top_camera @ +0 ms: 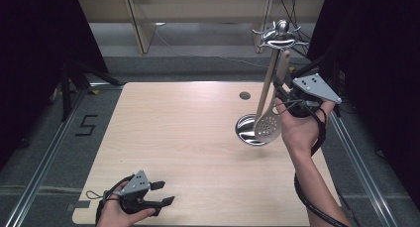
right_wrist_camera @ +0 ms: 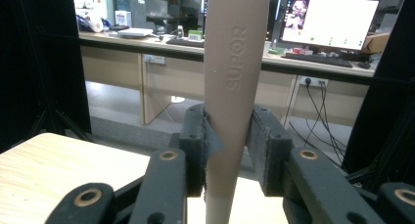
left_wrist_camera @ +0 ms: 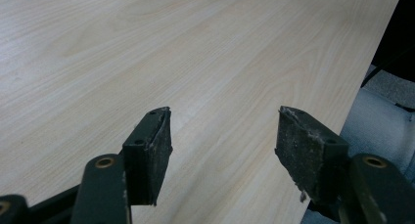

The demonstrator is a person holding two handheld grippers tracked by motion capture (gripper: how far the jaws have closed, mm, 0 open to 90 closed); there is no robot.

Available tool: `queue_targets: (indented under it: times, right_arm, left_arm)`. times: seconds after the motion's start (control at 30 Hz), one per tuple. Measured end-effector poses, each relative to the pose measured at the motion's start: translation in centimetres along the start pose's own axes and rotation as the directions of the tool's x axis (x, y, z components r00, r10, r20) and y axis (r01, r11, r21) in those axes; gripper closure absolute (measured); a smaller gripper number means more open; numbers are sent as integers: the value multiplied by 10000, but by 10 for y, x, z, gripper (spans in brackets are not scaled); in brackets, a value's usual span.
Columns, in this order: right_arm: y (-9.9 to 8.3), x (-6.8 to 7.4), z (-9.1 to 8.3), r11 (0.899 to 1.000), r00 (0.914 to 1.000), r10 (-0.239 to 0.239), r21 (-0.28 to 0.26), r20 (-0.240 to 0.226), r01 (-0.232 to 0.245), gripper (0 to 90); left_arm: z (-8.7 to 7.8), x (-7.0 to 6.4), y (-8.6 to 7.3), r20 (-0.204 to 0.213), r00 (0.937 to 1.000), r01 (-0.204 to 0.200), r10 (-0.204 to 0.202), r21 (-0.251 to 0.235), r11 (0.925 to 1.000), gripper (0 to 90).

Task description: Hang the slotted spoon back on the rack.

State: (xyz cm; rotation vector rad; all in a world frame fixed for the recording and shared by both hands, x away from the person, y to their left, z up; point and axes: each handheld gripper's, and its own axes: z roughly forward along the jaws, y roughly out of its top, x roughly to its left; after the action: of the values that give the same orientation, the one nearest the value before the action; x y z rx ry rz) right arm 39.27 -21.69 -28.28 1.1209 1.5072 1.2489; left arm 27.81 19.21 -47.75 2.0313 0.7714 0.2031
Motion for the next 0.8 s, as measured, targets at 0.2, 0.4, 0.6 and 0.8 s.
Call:
queue_targets:
  times: [0.2, 0.4, 0.6, 0.8]
  right_arm:
    - [2, 1, 2, 9999, 10000, -30, 104, 35, 30, 702]
    - [3, 0, 5, 9998, 10000, -89, 180, 42, 89, 702]
    - [3, 1, 7, 9997, 10000, -43, 256, 78, 41, 700]
    - [4, 1, 7, 9990, 9990, -432, 118, 69, 431, 676]
  left_arm:
    - [0, 0, 0, -11, 10000, -30, 30, 87, 10000, 373]
    - [0, 0, 0, -19, 10000, 3, -3, -34, 10000, 373]
    - [0, 0, 0, 18, 10000, -7, 7, -3, 10000, 373]
    - [0, 0, 0, -3, 10000, -42, 42, 107, 9999, 373]
